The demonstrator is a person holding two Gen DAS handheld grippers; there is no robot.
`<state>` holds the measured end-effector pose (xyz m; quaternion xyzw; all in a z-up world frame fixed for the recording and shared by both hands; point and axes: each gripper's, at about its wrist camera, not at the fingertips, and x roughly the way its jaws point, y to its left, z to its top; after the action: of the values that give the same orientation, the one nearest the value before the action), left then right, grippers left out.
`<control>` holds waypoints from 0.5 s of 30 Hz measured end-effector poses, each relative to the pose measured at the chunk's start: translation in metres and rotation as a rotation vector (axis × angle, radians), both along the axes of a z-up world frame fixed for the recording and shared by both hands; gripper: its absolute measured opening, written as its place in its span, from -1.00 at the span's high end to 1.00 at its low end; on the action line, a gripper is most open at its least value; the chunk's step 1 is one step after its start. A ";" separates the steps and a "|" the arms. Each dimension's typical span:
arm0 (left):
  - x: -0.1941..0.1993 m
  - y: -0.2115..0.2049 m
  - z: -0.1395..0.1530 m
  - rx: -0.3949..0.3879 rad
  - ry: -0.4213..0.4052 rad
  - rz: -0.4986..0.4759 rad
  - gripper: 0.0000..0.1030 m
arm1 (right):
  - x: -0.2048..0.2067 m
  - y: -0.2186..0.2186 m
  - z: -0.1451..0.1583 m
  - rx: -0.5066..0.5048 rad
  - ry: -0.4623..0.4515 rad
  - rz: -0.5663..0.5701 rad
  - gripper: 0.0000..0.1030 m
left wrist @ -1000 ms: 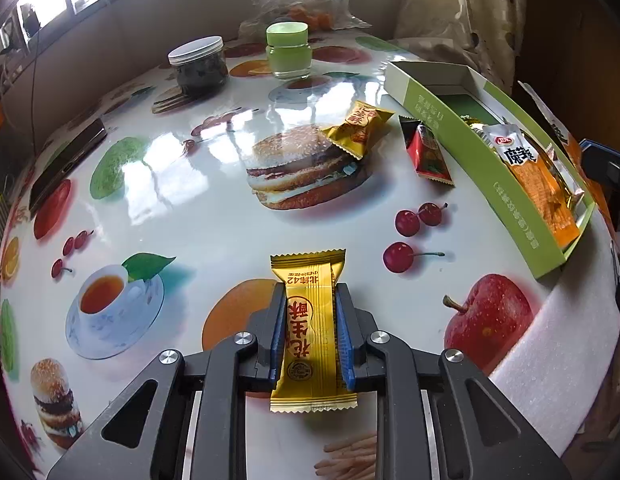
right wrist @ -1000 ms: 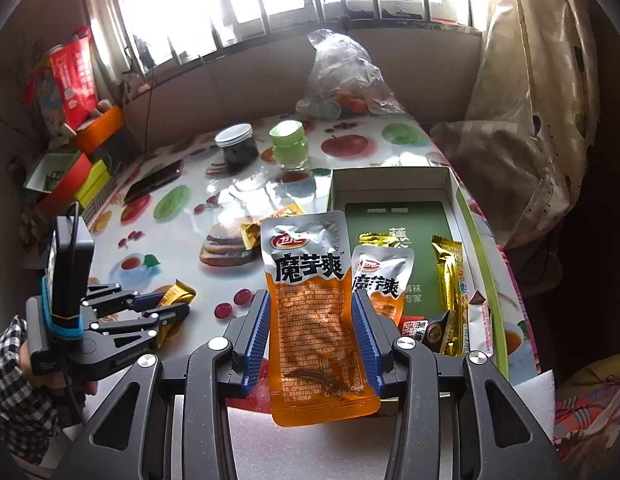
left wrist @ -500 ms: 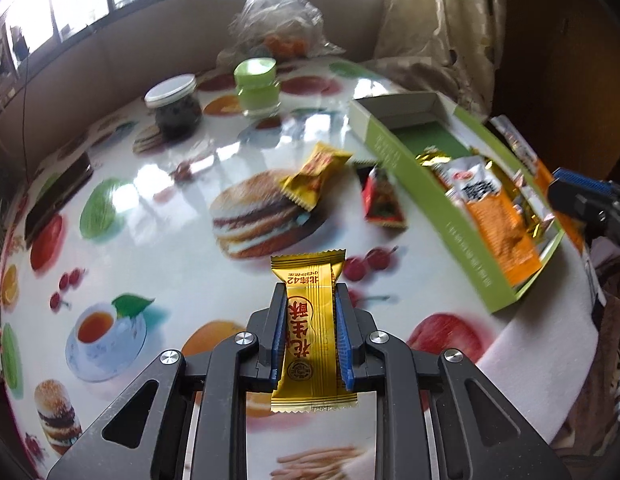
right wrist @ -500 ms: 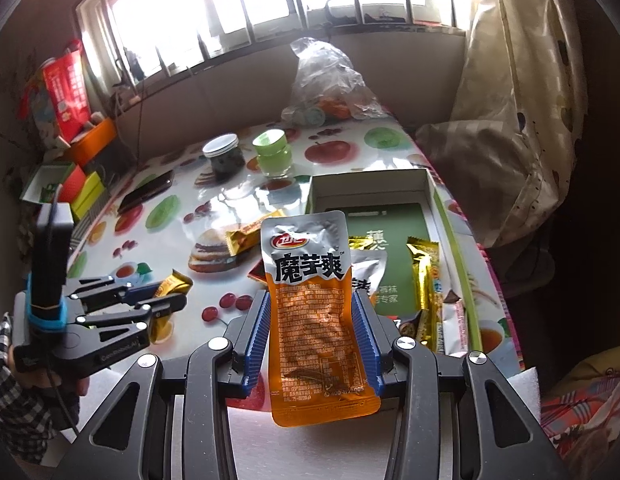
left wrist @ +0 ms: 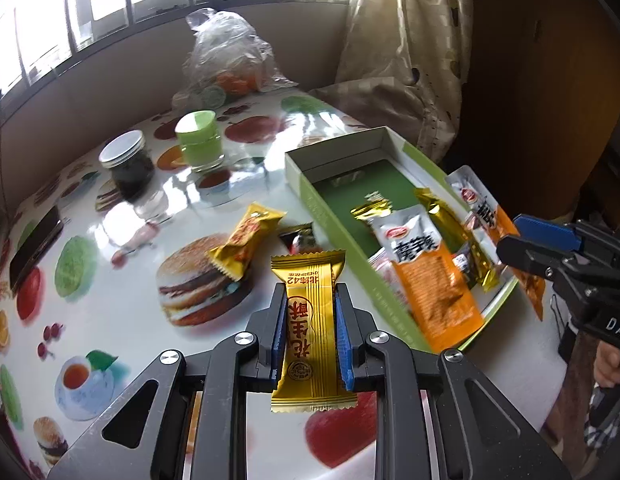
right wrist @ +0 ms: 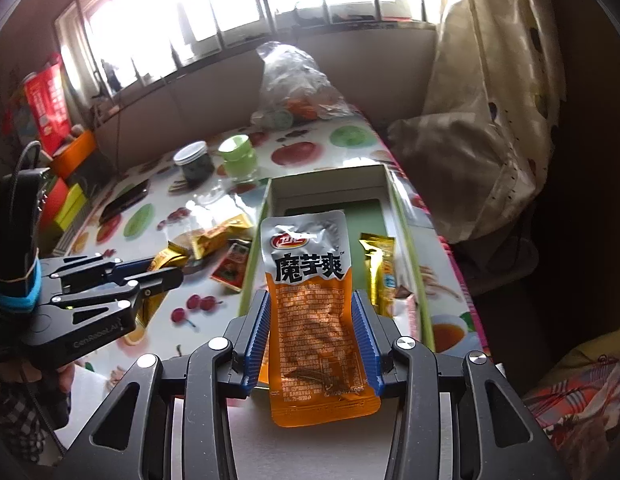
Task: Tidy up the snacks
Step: 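Carry the yellow and orange packets over the green box with both tools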
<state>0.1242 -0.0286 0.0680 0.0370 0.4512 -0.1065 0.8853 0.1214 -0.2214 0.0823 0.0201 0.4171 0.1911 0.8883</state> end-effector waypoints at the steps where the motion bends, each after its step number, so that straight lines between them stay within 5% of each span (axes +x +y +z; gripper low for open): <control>1: 0.001 -0.003 0.000 -0.003 0.000 -0.004 0.56 | 0.001 -0.002 -0.001 -0.001 0.002 -0.005 0.23; 15: 0.026 -0.036 -0.005 -0.053 0.021 -0.045 0.56 | 0.022 -0.018 -0.020 -0.013 0.050 -0.064 0.23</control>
<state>0.1501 -0.0646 0.0628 0.0225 0.4565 -0.1390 0.8785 0.1434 -0.2395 0.0618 0.0325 0.4397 0.1596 0.8833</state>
